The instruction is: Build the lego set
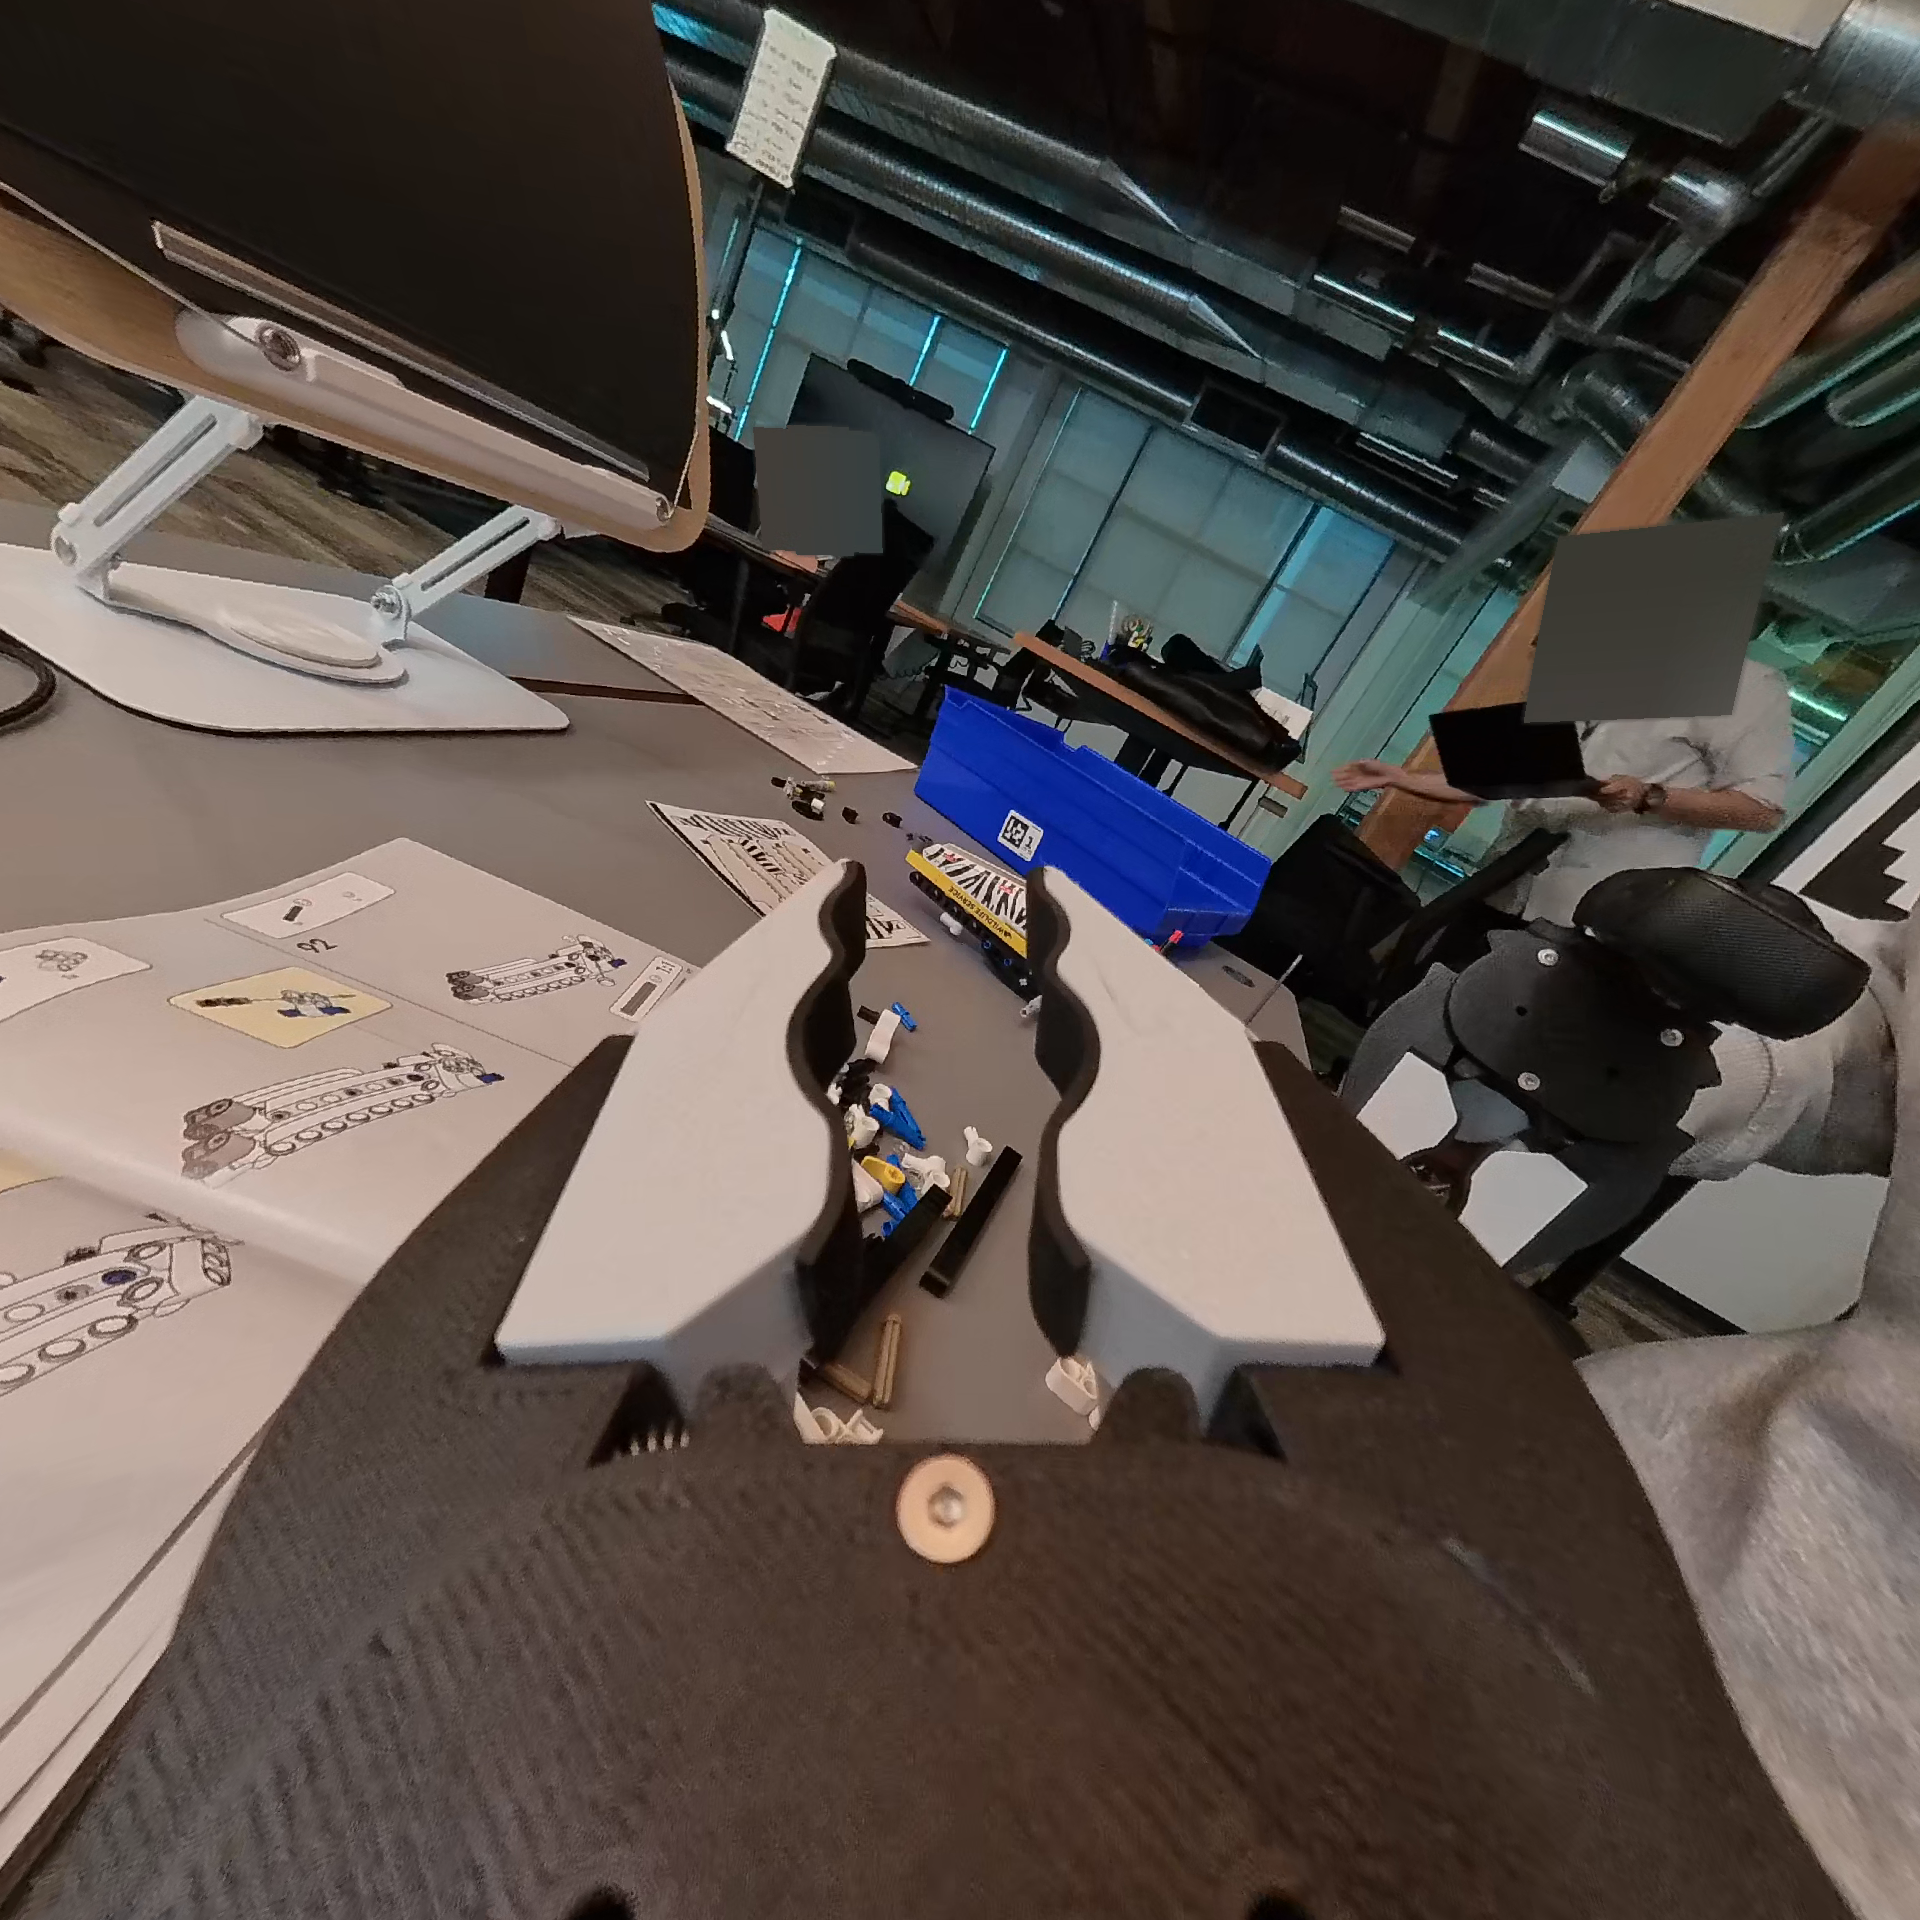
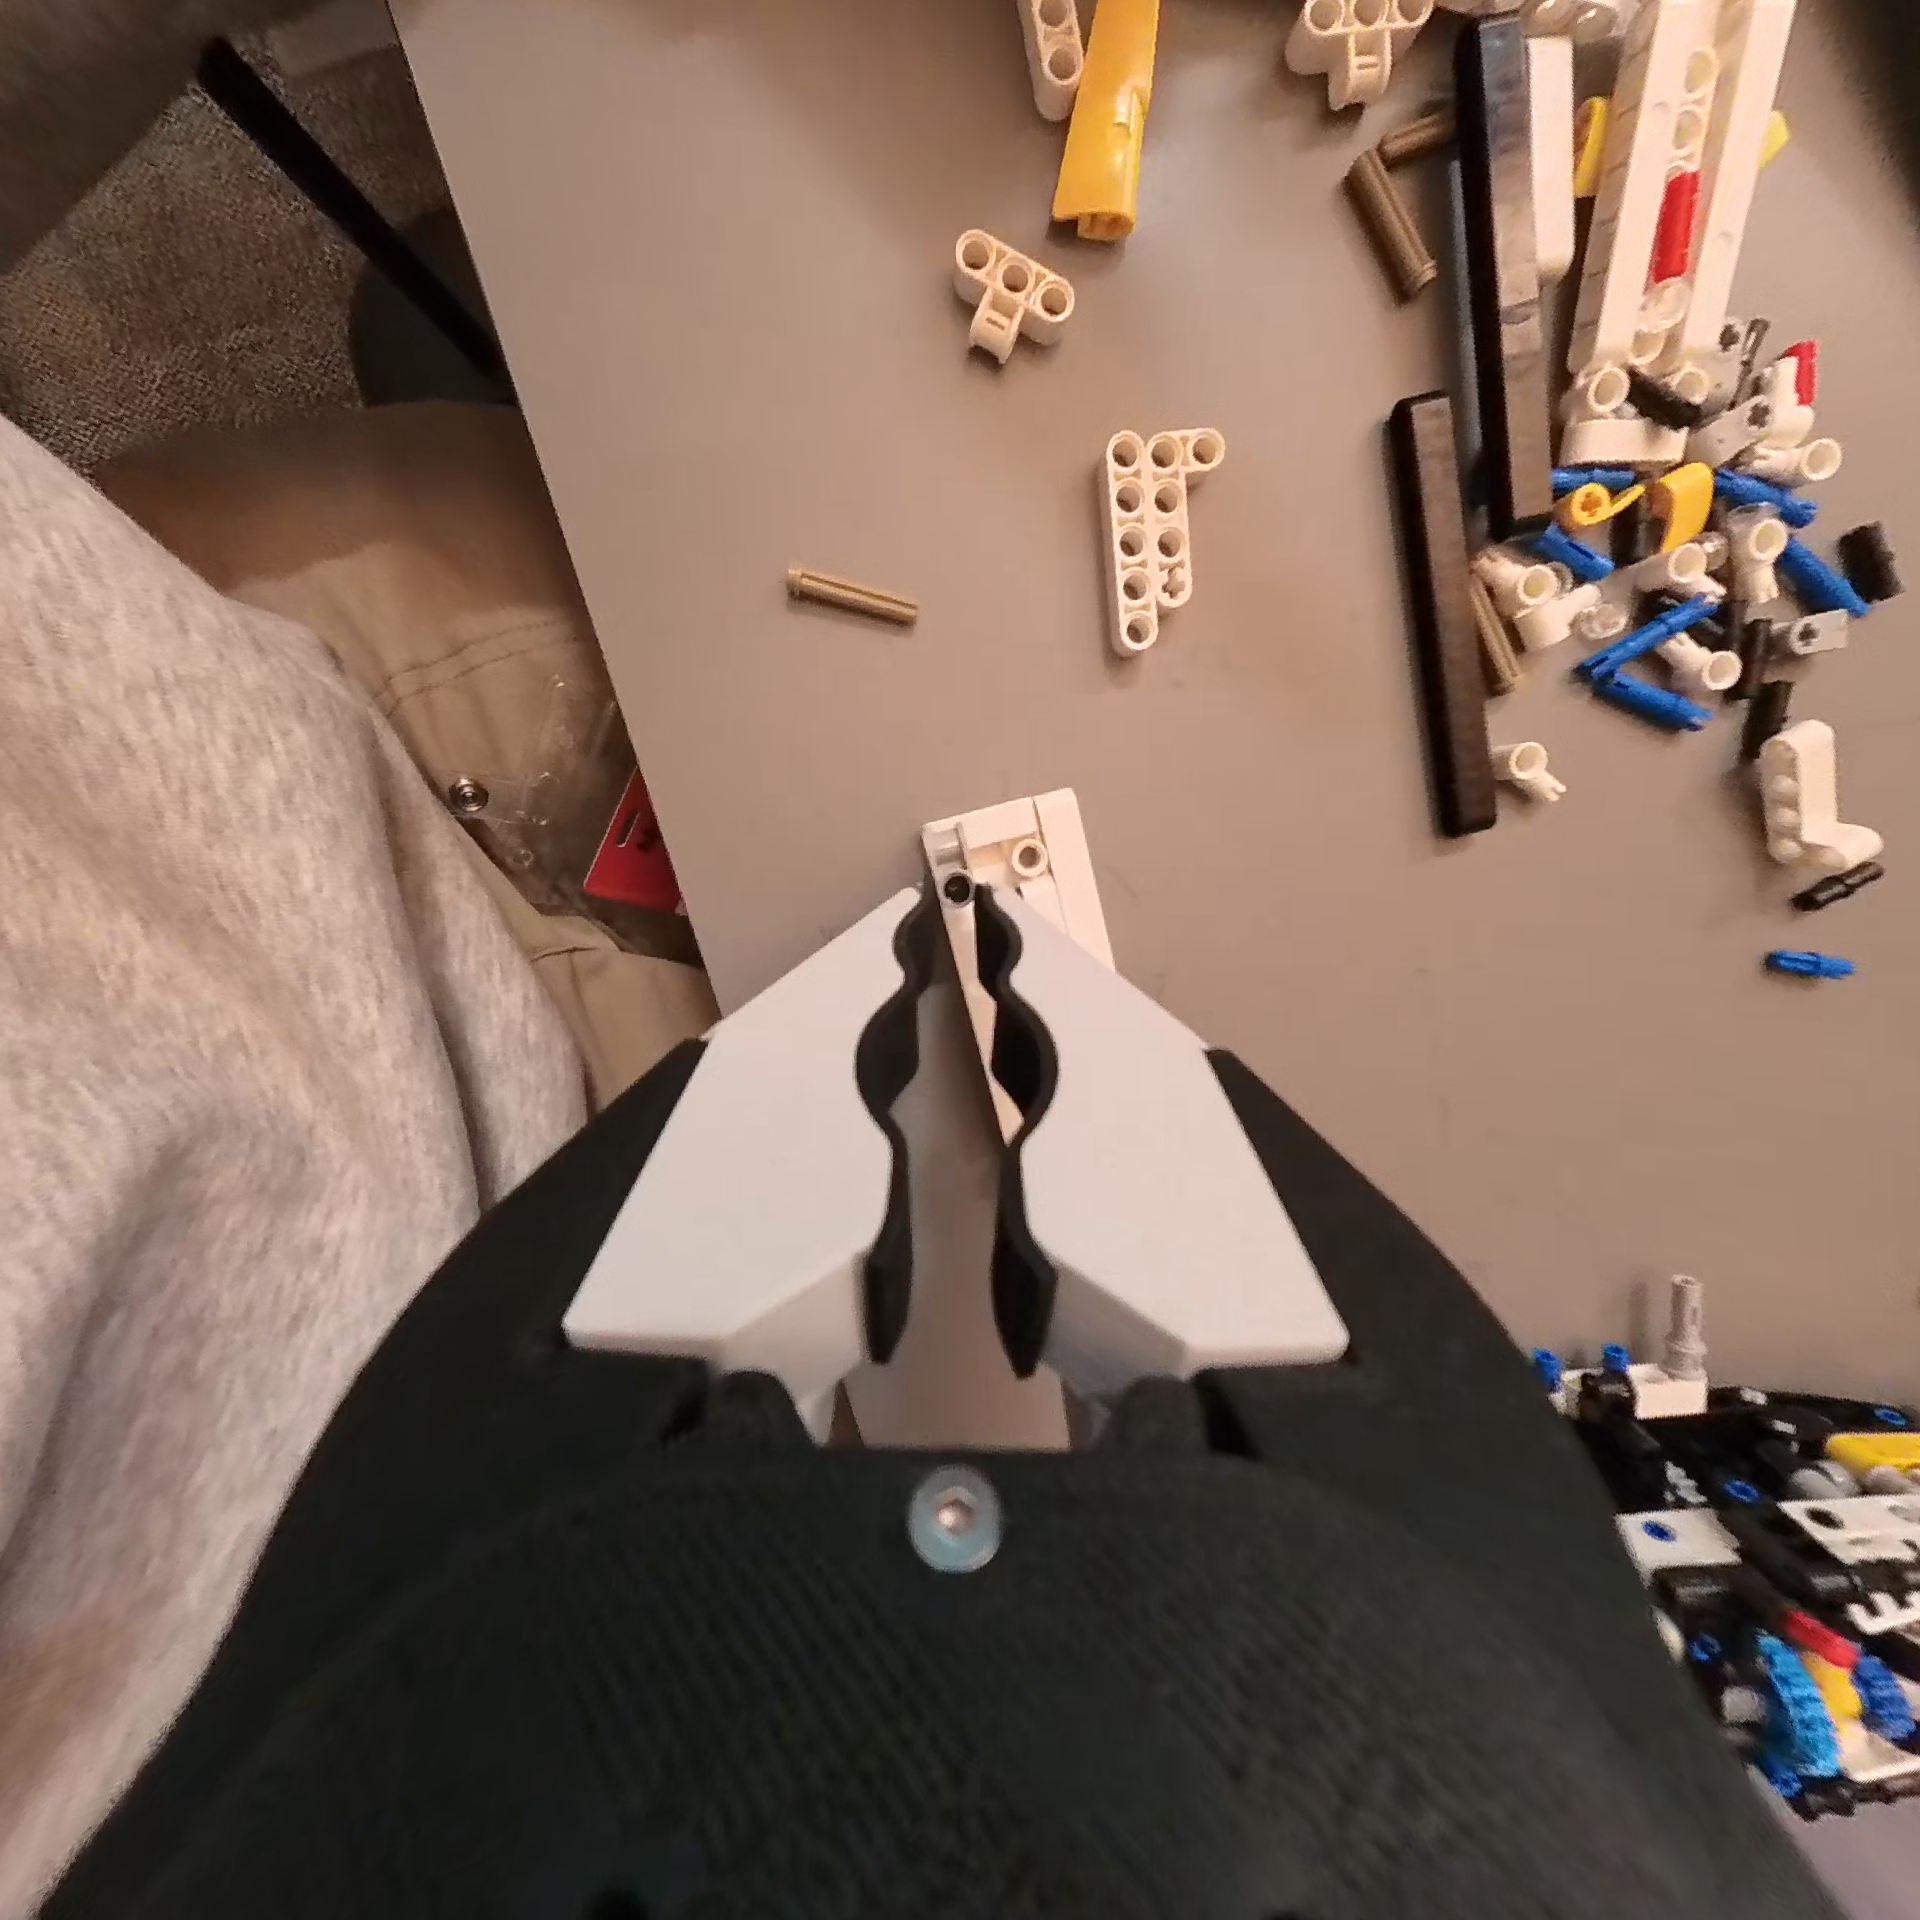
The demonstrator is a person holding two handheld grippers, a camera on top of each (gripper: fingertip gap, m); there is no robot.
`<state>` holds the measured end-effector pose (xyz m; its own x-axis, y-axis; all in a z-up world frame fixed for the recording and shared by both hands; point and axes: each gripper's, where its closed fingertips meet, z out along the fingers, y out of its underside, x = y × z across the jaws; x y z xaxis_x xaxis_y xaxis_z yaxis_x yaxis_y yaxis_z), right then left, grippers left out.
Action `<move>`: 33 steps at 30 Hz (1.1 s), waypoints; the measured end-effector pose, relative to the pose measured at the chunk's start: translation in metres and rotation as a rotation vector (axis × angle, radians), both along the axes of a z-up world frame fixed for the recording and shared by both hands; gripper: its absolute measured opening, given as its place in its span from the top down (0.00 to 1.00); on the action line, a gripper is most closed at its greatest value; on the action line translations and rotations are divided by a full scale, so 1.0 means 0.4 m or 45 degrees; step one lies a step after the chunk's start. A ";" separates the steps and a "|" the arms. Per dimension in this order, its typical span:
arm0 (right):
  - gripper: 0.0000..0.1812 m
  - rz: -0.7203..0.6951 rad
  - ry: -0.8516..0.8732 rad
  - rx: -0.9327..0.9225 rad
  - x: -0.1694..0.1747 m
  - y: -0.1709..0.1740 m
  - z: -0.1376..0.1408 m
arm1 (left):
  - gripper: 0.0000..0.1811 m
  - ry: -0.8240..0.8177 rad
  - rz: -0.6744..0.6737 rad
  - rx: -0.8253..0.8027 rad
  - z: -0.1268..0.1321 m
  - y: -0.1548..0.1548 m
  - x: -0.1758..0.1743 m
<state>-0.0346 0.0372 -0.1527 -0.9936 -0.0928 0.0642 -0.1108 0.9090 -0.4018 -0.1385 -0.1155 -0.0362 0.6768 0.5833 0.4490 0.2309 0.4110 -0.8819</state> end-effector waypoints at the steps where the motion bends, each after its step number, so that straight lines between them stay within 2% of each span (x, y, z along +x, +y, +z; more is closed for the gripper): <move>1: 0.98 0.000 0.004 -0.004 0.000 0.001 0.000 | 0.83 0.000 0.001 0.001 0.000 -0.001 0.000; 15: 0.98 -0.029 -0.023 -0.103 -0.004 0.000 0.007 | 0.83 -0.004 0.003 0.001 -0.002 -0.001 -0.002; 33: 0.98 -0.059 -0.039 0.056 -0.006 0.005 -0.001 | 0.83 -0.006 0.001 0.010 -0.001 -0.003 -0.002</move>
<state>-0.0369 0.0392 -0.1531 -0.9983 -0.0489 0.0307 -0.0568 0.9297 -0.3639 -0.1393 -0.1166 -0.0366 0.6741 0.5805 0.4568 0.2345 0.4183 -0.8775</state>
